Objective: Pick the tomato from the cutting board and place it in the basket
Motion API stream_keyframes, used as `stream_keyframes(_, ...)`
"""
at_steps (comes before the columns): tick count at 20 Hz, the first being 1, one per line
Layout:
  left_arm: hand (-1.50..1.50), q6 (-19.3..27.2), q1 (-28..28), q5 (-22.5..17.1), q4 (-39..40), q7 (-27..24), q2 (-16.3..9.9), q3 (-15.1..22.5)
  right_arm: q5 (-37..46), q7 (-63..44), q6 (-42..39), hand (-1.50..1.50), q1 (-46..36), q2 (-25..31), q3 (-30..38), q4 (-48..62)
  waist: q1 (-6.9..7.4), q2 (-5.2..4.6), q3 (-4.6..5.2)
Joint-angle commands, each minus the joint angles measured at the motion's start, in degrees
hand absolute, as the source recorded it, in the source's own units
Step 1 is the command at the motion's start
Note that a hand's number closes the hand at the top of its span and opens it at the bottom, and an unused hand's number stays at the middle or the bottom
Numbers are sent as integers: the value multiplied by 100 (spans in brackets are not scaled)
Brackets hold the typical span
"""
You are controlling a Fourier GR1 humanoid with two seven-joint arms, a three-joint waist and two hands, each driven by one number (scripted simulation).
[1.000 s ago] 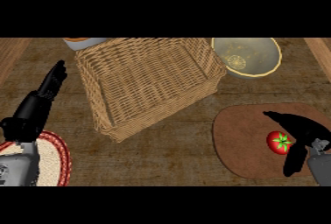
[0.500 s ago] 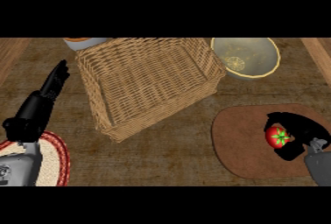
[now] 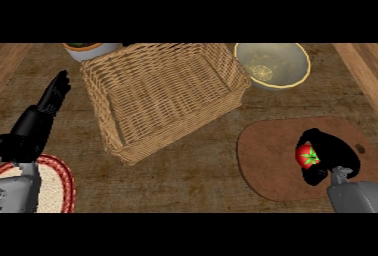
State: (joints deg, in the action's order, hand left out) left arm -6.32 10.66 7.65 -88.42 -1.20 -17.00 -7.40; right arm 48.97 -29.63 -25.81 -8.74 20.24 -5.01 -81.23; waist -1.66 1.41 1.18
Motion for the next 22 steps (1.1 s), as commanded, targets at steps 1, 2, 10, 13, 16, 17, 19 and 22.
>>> stream_keyframes(1,0,-10,-167,-26,1,65,-115,-145,410,-1705,881,150,676,-815,366,-117,-304,20,-86)
stream_keyframes(2,0,2,-115,-25,-5,36,-109,-146,599,-2069,1046,150,719,-1051,247,-355,-291,12,-80)
stream_keyframes(10,0,2,-196,36,-121,102,29,33,2923,-4321,2247,150,1374,-1999,-1209,-2215,-48,-32,-92)
stream_keyframes(13,0,132,-27,128,-65,223,142,114,3713,-4511,2373,150,1124,-2011,-1412,-3046,-129,-18,-88)
stream_keyframes(16,0,14,-54,35,-192,221,85,97,4021,-4371,2842,150,515,-2017,-1643,-3771,27,-5,-101)
stream_keyframes(17,0,-26,-149,33,-212,233,42,83,4136,-4467,2778,150,288,-2018,-1758,-3960,112,-18,-101)
stream_keyframes(19,0,7,-39,94,-196,110,96,163,4329,-4580,2783,150,-137,-2020,-2099,-4248,146,-57,-101)
stream_keyframes(22,0,-10,-54,130,-382,246,192,325,4906,-5040,2336,150,-764,-2021,-2759,-4347,237,-75,-100)
